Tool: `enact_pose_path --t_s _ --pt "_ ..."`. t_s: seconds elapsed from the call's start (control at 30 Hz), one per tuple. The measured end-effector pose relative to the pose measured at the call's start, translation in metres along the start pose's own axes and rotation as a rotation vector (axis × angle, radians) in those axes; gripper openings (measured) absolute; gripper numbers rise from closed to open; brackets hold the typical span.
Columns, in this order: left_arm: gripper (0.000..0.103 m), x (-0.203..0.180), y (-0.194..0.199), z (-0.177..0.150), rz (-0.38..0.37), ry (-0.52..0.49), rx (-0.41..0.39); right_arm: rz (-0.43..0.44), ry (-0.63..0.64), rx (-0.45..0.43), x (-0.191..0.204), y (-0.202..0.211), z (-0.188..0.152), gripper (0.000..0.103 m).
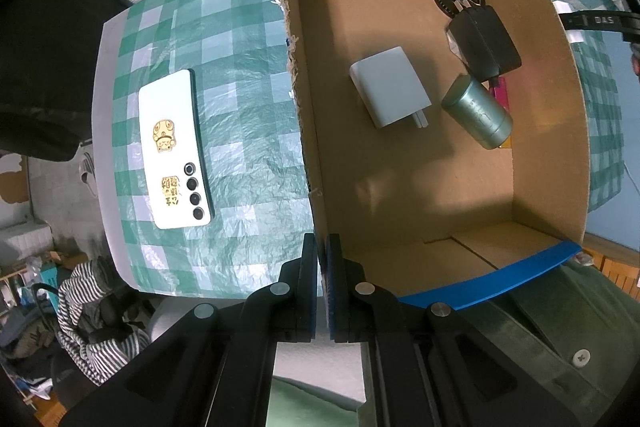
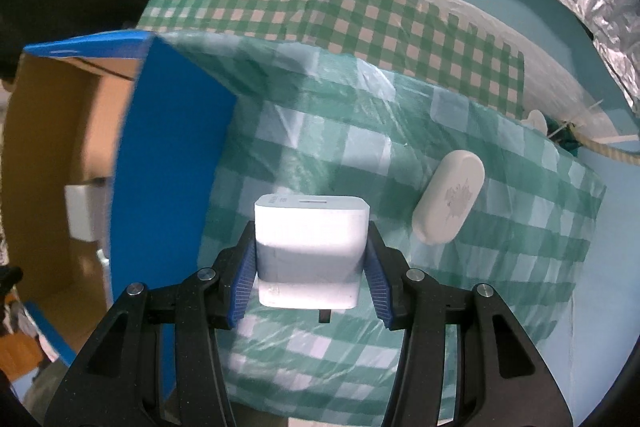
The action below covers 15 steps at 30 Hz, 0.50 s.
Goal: Organize rigid objects
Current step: 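Close the right tool on the second white charger and lift it, then carry the second white charger with the right tool over the box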
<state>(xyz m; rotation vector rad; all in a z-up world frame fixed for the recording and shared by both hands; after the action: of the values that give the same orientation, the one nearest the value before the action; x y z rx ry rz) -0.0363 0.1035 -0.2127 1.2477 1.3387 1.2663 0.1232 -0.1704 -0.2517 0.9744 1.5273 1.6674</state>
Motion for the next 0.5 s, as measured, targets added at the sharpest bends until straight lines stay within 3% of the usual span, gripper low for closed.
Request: enact_pose_path --t_s 0.5 --pt "0.004 0.000 -0.007 0.006 -0.006 0.003 0.002 0.013 0.091 -0.095 0.048 0.067 -0.001 0.050"
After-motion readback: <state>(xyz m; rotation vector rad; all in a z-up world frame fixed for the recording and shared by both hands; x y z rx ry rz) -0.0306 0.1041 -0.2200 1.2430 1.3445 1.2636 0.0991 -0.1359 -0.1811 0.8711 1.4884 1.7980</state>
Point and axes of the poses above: each gripper's, at about its wrist camera, not at the fingertips, and y roughly against the way its jaws point, x to its left, z to its top, the point moved 2 cm from there along -y, roughly the way its jaws point, and after that the axes turned 10 degrees about y, right-handed, at the moved point
